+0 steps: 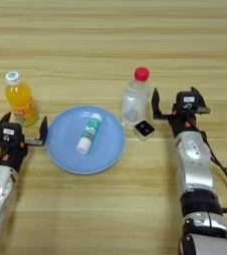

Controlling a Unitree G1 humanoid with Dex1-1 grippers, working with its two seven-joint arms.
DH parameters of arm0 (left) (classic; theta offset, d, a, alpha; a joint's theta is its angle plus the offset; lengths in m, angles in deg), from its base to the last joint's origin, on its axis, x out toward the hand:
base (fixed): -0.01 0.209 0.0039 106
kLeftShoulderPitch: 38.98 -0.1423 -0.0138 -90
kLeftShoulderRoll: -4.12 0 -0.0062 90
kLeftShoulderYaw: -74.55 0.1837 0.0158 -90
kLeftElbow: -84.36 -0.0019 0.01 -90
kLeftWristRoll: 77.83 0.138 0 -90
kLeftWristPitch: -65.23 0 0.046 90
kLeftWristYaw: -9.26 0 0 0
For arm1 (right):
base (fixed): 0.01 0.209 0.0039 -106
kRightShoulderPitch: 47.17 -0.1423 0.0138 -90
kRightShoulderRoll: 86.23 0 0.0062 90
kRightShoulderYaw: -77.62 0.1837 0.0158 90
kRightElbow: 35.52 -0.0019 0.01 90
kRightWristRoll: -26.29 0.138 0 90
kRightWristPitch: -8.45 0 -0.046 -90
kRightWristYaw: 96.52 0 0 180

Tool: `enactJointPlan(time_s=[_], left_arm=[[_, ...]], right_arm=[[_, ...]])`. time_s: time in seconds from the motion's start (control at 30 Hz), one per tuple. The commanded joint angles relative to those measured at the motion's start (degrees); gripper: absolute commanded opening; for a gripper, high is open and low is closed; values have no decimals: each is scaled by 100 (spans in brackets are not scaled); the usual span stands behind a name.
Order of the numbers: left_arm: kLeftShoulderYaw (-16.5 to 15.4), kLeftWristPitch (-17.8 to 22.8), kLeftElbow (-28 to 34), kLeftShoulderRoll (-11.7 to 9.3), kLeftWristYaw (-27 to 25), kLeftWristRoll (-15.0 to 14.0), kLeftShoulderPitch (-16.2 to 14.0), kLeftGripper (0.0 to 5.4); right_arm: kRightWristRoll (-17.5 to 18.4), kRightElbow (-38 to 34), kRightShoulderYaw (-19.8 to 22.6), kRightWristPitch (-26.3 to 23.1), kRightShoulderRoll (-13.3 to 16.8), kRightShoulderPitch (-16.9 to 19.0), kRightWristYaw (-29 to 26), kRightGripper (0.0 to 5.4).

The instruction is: Move the objects on the table

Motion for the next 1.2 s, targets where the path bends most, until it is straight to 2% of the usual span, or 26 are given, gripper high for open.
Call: enactJointPlan(time_s=[0.03, 0.17, 0.3, 0.47, 0.67, 0.8, 1.0, 1.2], left_arm=[[232, 234, 431, 16, -180, 27, -340, 540], [631, 450, 971, 79, -394, 64, -585, 540], [1072, 1316, 1912, 122, -609, 14, -727, 540], [1360, 2208, 2561, 112, -685, 82, -607, 540], [1720, 3006, 2738, 195, -767, 64, -432, 540], [1860, 3330, 2742, 161, -773, 102, -388, 540], [1912, 3551, 2337, 138, -797, 151, -80, 540], [1997, 3438, 1853, 161, -785, 296, 222, 540]], right_arm=[[-46, -186, -57, -141, -69, 86, 73, 538], [-57, -240, -87, -178, -88, 101, 111, 538], [-53, -228, -99, -193, -83, 92, 128, 538], [-39, -193, -87, -190, -67, 65, 132, 538], [-31, -235, -86, -212, -76, 82, 140, 538], [-42, -299, -104, -236, -109, 103, 169, 538], [-81, -435, -147, -286, -191, 141, 234, 538], [-45, -553, -169, -371, -223, 184, 255, 538]])
